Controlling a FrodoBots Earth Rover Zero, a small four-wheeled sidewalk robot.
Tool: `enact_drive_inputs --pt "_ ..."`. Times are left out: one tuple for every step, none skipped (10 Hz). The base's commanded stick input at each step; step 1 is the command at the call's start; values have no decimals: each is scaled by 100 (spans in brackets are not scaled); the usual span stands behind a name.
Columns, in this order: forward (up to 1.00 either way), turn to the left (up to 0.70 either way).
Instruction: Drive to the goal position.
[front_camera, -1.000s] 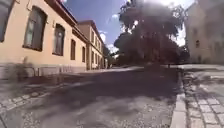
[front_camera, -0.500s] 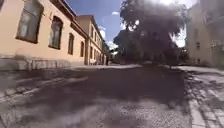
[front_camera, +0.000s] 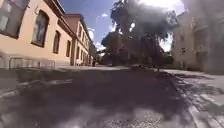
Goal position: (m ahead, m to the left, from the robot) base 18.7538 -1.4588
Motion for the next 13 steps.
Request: enact_drive_inputs --pt "85 0" --pt "85 0" --pt "85 0" --pt "85 0" --pt "85 0" --pt "85 0" --pt "85 0" --pt "85 0" --pt "85 0" --pt "85 0" --pt "85 0" --pt "85 0" --pt "85 0"
